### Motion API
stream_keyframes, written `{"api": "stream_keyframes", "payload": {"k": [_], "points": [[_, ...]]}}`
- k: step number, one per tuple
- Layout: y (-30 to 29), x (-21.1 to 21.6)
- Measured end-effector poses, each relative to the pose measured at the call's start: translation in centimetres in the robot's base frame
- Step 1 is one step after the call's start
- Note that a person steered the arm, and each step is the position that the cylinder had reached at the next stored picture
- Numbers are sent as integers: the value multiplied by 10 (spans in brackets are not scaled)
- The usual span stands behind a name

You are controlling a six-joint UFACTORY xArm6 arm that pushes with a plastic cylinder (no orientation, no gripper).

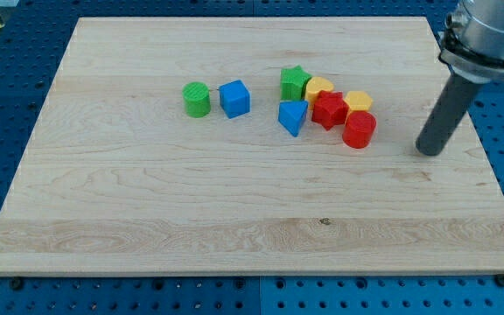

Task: Move the red circle to the right of the yellow hexagon

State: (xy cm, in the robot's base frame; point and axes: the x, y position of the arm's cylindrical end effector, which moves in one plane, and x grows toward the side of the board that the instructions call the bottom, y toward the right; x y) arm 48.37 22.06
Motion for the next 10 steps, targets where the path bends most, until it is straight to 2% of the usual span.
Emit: {"api": "stream_keyframes", "payload": {"k": [1,2,3,4,6,8,9,10], "points": [[-26,30],[-76,28],[-95,8],[-91,-18],[5,-44],[-2,-20],[-32,1],[-64,-3]]}}
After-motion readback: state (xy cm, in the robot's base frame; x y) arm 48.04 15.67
